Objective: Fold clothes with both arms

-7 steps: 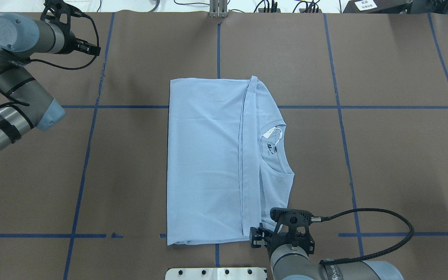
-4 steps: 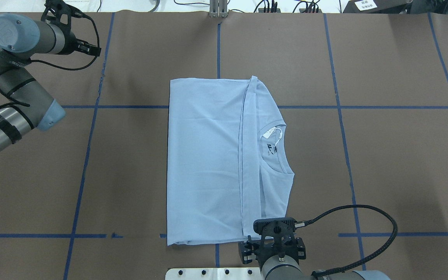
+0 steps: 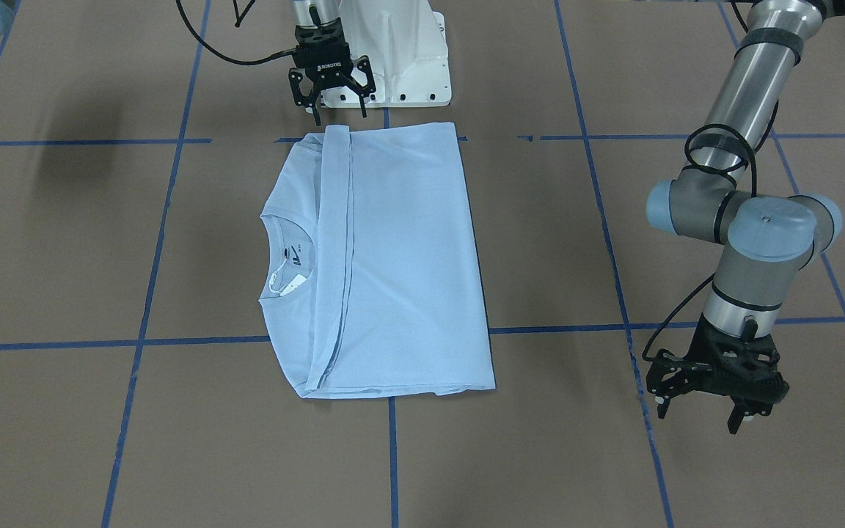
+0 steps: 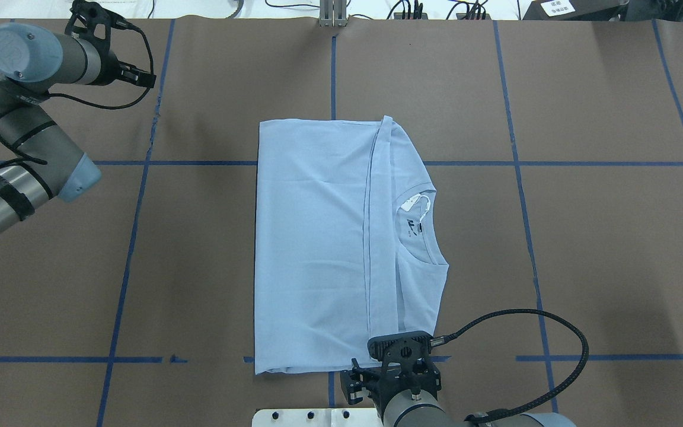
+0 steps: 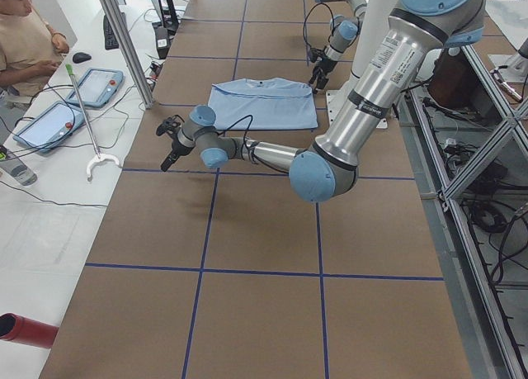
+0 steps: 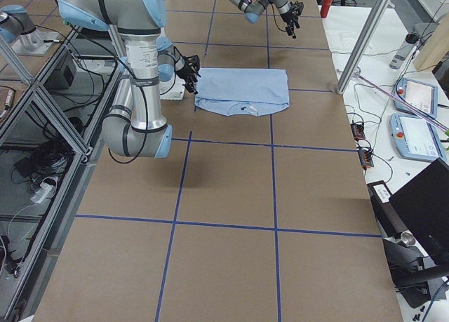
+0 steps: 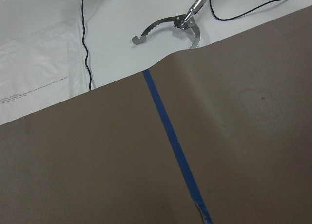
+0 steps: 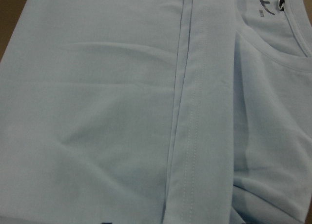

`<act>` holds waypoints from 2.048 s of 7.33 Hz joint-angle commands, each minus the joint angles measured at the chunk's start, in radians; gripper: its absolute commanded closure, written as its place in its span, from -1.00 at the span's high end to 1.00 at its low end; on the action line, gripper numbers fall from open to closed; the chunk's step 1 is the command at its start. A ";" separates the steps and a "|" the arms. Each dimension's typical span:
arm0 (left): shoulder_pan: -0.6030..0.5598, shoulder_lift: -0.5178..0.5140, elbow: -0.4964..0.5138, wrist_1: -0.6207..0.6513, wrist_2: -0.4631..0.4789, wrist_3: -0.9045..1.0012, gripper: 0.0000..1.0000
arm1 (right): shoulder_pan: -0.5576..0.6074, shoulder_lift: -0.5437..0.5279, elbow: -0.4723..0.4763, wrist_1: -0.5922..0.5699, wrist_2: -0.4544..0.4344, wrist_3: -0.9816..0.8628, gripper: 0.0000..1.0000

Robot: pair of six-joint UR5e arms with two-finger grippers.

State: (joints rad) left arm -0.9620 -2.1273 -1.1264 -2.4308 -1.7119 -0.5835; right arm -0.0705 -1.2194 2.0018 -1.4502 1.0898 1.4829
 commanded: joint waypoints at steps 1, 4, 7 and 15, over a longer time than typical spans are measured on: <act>0.000 0.001 0.002 -0.001 0.000 0.001 1.00 | 0.003 -0.005 -0.008 0.002 -0.007 -0.009 0.60; 0.000 0.001 0.002 -0.001 0.000 0.001 1.00 | 0.012 -0.011 -0.008 0.002 -0.021 -0.174 0.26; 0.000 0.001 0.002 -0.001 0.000 0.001 1.00 | 0.008 -0.014 -0.009 0.002 -0.021 -0.280 0.10; 0.005 0.030 -0.006 -0.034 0.000 -0.001 1.00 | -0.002 -0.011 -0.023 0.002 -0.034 -0.288 -0.53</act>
State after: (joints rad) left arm -0.9575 -2.0999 -1.1314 -2.4598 -1.7119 -0.5832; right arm -0.0776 -1.2294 1.9790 -1.4481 1.0651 1.1950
